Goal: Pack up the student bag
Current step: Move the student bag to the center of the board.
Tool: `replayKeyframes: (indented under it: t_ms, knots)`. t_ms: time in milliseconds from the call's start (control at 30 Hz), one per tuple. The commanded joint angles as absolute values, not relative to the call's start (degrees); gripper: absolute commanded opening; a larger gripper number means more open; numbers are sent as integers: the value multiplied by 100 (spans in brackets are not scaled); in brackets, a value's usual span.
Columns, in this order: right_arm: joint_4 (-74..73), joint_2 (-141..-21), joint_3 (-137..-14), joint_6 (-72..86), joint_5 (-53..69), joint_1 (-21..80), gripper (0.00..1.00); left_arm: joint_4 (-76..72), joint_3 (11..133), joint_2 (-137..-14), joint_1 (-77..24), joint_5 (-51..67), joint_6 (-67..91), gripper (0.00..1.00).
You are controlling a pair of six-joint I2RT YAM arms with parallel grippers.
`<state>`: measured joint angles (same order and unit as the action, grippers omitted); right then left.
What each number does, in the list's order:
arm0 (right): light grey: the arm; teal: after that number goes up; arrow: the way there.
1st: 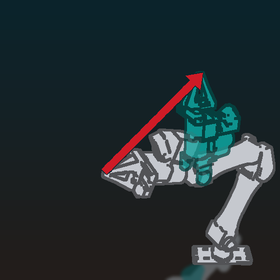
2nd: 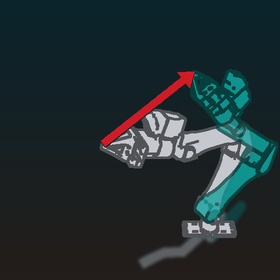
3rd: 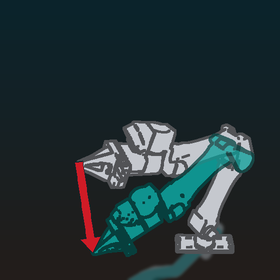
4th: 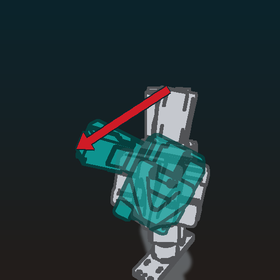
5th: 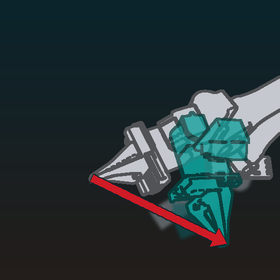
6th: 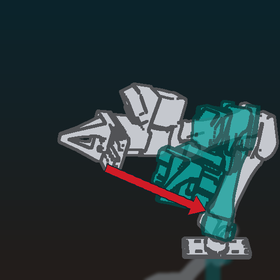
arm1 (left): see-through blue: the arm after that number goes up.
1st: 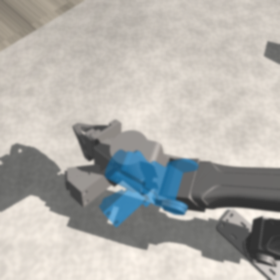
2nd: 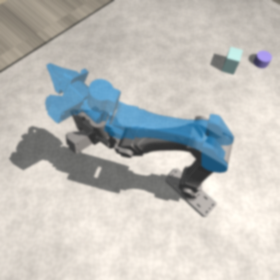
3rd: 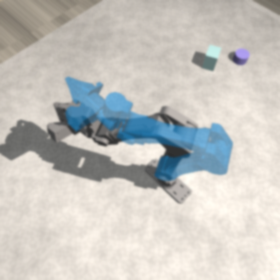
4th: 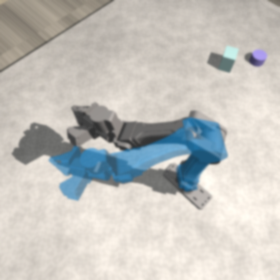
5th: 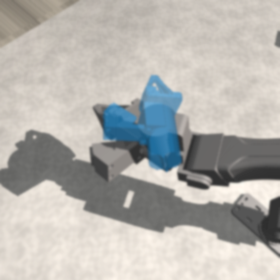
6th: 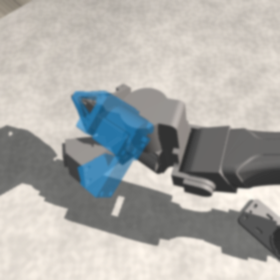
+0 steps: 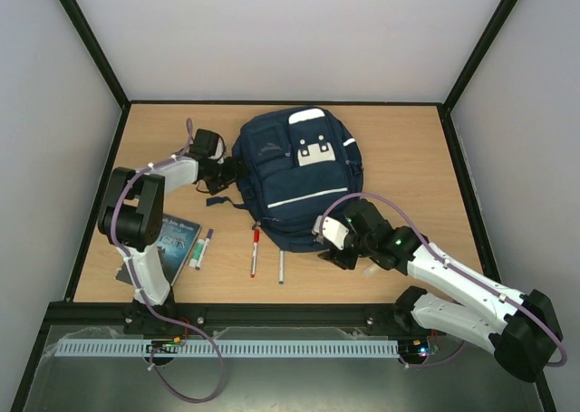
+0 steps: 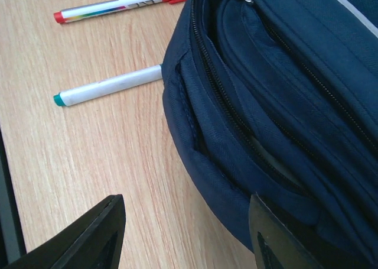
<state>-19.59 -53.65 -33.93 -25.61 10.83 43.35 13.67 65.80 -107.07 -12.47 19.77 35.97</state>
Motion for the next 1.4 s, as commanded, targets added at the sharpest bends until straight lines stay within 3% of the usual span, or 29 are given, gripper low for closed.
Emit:
replayKeyframes:
  t_ms: [0,233,700,833,1133,1367]
  knots:
    - [-1876,-5300,-3306,-2478,869,4307,57,842,6670,-11088,-1419,2690,3911,91]
    - [-1846,-5320,-3267,-2521,802,4291,57,996,7643,-11629,-1953,2667,3924,87]
    - [-1863,-5404,-3270,-2492,738,4227,57,1860,9170,-12206,-2199,2474,3705,91]
    - [-1863,-5367,-3283,-2479,734,4210,57,2316,9160,-11624,-2153,1829,3417,99]
    - [-1846,-5233,-3277,-2470,734,4185,57,3501,8478,-9896,-2007,308,2848,99]
    - [-1819,-5131,-3262,-2470,700,4188,58,3125,7292,-8594,-1574,-9,2383,99]
